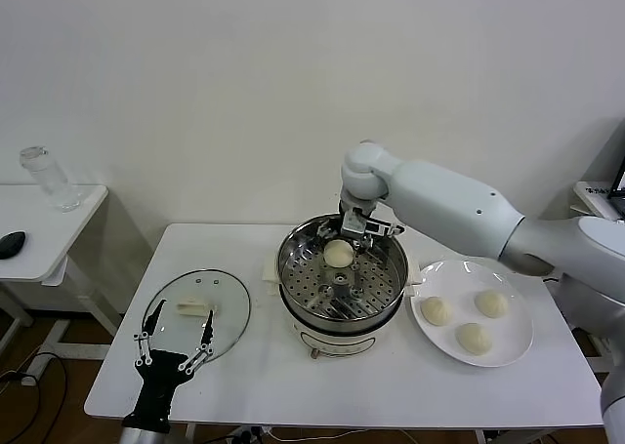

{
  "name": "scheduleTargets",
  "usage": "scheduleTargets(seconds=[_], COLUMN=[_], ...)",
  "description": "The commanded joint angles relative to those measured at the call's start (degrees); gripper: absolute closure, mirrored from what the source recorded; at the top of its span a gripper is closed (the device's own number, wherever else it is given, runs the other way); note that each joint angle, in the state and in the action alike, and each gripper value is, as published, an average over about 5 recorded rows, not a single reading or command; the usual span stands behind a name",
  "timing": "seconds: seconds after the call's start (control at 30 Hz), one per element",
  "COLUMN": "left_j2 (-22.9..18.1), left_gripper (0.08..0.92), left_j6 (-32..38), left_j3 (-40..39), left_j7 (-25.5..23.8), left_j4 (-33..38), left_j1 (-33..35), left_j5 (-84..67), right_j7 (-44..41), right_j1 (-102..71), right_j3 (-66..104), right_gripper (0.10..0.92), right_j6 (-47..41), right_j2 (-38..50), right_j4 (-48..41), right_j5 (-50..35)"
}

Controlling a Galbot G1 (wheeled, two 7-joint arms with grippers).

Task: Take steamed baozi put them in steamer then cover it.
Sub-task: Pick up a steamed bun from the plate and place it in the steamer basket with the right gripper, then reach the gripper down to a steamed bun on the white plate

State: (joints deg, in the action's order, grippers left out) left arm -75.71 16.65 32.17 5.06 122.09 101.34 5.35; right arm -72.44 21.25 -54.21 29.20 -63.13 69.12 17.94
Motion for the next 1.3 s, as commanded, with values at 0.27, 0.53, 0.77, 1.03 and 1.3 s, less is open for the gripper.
scheduleTargets(seconds=[0.27, 0.53, 0.77, 1.03, 1.3], left_j2=[0.2, 0.3, 0.4, 0.2, 0.0], left_gripper=[0.177, 0.177, 0.177, 0.177, 0.177], left_j6=[-0.1, 0.0, 0.0, 0.1, 0.4], left_j3=[-0.1, -0.5, -0.8, -0.7, 0.0], left_j7=[0.0, 0.1, 0.1, 0.2, 0.2], left_j4=[0.0, 0.2, 0.3, 0.2, 0.1], left_j1=[-0.4, -0.9, -1.2, -1.0, -0.6], left_j5=[1.1, 1.6, 1.9, 2.1, 2.1], right_j7=[-3.5, 2.6, 7.4, 12.0, 14.1], right_j1=[11.7, 7.1, 0.3, -5.6, -10.2], right_j3=[-5.4, -17.3, -18.4, -15.3, -11.2], right_gripper=[0.203, 0.203, 0.203, 0.203, 0.203], right_j6=[-20.6, -31.4, -34.0, -34.9, -34.8], right_j2=[21.0, 31.4, 33.1, 29.6, 26.5], right_j4=[2.8, 2.3, 4.2, 2.5, -0.7], right_j5=[-29.2, -36.3, -36.3, -33.6, -31.4])
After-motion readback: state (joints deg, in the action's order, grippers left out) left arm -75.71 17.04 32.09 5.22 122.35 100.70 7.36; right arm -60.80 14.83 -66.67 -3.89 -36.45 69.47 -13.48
